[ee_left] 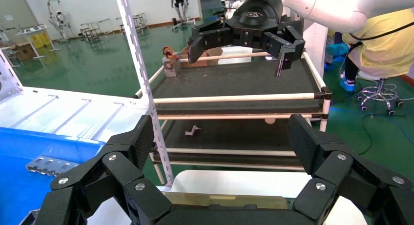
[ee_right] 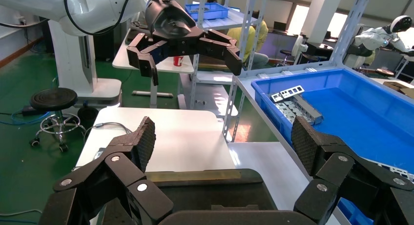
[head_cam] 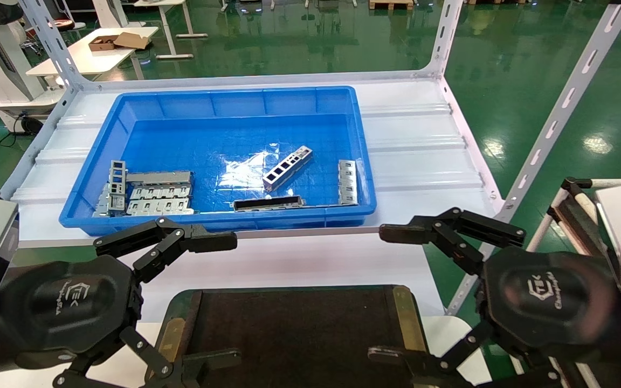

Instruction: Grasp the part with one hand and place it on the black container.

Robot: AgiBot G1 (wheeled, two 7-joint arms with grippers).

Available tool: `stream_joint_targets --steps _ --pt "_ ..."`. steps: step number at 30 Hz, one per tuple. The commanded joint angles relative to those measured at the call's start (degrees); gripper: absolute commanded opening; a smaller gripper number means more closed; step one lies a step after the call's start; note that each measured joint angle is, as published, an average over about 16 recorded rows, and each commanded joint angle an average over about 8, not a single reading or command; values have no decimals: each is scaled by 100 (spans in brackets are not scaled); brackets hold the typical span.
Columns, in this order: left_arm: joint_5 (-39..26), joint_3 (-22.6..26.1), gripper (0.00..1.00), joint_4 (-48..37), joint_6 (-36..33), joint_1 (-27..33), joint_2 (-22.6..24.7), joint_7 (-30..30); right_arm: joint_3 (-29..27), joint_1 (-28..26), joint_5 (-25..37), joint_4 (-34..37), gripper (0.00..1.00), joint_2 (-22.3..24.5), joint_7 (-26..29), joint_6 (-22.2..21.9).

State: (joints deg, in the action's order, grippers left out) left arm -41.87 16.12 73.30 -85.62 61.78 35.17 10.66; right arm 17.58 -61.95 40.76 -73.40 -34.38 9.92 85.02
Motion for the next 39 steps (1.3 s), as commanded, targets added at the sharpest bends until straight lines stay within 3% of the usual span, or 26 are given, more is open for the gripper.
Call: stream_joint_targets --steps 1,23,39 --pt "0 0 100 0 0 0 0 0 0 0 0 0 100 0 0 0" --pt "-57 13 100 -16 86 8 20 14 1 -1 0 2 100 0 -1 1" --pt "-1063 365 100 176 1442 423 553 530 5 -4 -2 5 100 0 -4 2"
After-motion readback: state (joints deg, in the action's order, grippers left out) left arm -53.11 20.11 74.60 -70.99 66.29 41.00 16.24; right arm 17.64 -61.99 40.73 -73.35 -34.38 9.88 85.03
